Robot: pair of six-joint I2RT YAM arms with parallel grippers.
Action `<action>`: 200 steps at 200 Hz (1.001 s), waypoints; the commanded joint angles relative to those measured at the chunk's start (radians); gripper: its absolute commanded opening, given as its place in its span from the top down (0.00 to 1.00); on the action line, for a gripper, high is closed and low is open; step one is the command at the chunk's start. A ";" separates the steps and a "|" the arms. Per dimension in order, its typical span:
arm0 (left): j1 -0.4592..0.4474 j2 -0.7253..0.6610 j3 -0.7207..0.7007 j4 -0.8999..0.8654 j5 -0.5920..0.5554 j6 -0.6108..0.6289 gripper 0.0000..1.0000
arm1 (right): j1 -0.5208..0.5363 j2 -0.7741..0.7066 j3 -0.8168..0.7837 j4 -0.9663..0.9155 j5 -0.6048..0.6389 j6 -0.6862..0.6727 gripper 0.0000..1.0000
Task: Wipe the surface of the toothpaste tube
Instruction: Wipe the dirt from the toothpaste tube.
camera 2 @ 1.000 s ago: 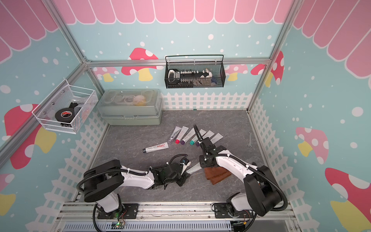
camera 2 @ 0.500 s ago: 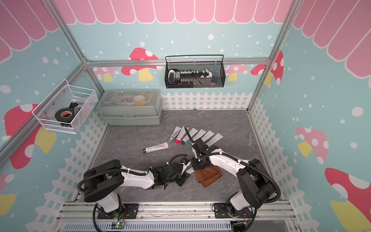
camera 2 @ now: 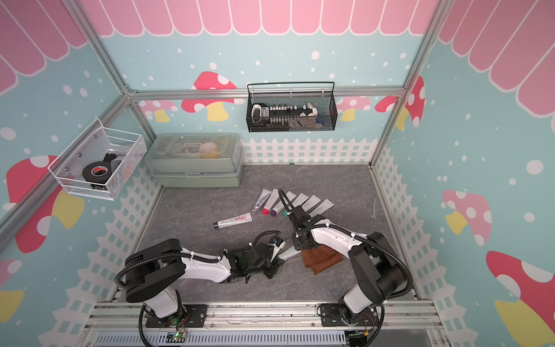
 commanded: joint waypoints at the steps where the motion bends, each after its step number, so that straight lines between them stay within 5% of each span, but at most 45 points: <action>1: 0.010 0.008 -0.025 -0.032 -0.019 -0.022 0.76 | -0.030 -0.113 -0.029 -0.049 -0.099 -0.016 0.89; 44: 0.010 0.010 -0.020 -0.030 -0.015 -0.021 0.76 | -0.022 -0.182 -0.048 0.025 -0.424 -0.007 0.88; 77: 0.012 0.013 -0.017 -0.031 -0.015 -0.021 0.76 | 0.027 -0.111 -0.078 0.086 -0.474 0.007 0.88; 106: 0.013 0.010 -0.015 -0.035 -0.014 -0.020 0.76 | 0.037 -0.019 -0.078 0.049 -0.378 -0.010 0.89; 146: 0.015 0.002 -0.022 -0.032 -0.017 -0.020 0.76 | 0.037 0.054 -0.048 -0.080 0.000 0.001 0.90; 200: 0.016 -0.006 -0.038 -0.020 -0.017 -0.026 0.76 | 0.008 0.104 -0.029 -0.071 0.100 0.021 0.90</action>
